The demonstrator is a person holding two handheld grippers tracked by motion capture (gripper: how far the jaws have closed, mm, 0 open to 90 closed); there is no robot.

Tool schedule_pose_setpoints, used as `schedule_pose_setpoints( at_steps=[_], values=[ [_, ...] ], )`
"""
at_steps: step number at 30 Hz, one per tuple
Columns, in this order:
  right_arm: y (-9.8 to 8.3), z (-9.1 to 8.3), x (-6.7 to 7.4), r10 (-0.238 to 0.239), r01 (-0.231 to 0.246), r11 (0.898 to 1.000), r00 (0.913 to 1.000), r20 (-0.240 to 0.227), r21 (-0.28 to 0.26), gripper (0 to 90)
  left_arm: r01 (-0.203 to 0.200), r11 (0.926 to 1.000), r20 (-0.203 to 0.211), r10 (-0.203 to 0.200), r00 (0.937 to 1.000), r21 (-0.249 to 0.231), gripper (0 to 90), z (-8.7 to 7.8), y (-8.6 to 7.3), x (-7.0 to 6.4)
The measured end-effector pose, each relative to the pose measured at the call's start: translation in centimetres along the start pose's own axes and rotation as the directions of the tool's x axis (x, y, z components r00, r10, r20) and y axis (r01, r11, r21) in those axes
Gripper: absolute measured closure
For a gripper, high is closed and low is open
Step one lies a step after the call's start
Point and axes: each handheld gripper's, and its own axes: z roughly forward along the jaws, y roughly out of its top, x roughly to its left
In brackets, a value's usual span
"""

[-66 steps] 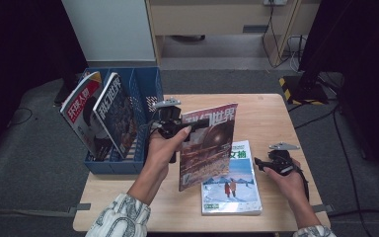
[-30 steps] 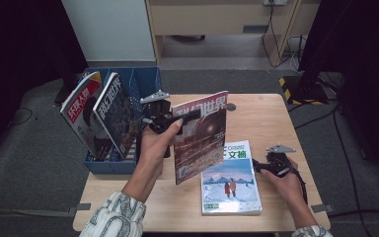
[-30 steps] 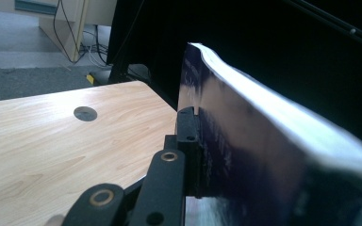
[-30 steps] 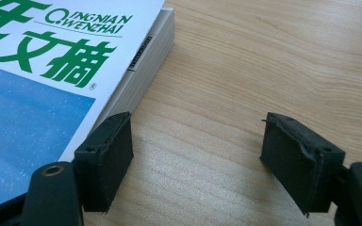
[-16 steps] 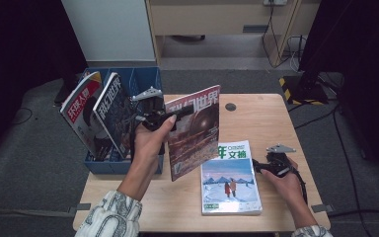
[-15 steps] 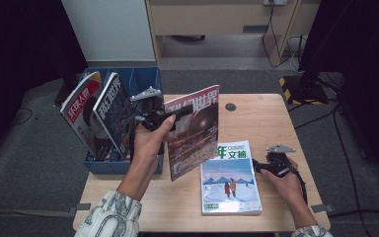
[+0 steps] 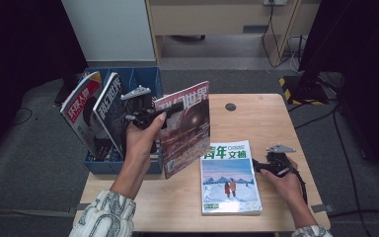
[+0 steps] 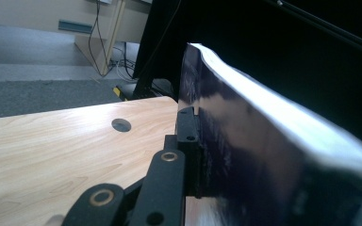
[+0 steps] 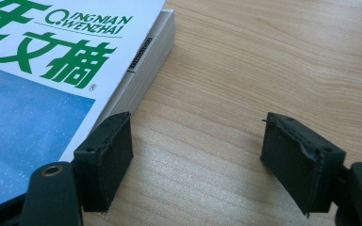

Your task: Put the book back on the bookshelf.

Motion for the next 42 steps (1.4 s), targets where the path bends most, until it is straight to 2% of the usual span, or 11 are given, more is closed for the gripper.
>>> schedule_pose_setpoints(
  at_steps=[16, 36, 42],
  values=[
    [-0.1, 0.0, 0.0, 0.002, -0.001, 1.0, 1.0, 0.002, -0.004, 25.2, 0.011, 0.9991, -0.038, -0.013, 0.9992, -0.041, 83.4, -2.3, 0.8, 0.6],
    [-0.1, 0.0, 0.0, 0.004, -0.004, 1.0, 1.0, 0.004, -0.004, 24.7, 0.022, 0.9939, -0.074, -0.03, 0.9968, -0.108, 83.4, -6.2, 2.5, 1.0],
    [-0.1, 0.0, 0.0, 0.004, -0.004, 1.0, 1.0, 0.004, -0.004, 24.7, 0.031, 0.9912, -0.095, -0.044, 0.9945, -0.129, 83.4, -7.7, 2.7, 1.7]
  ],
)
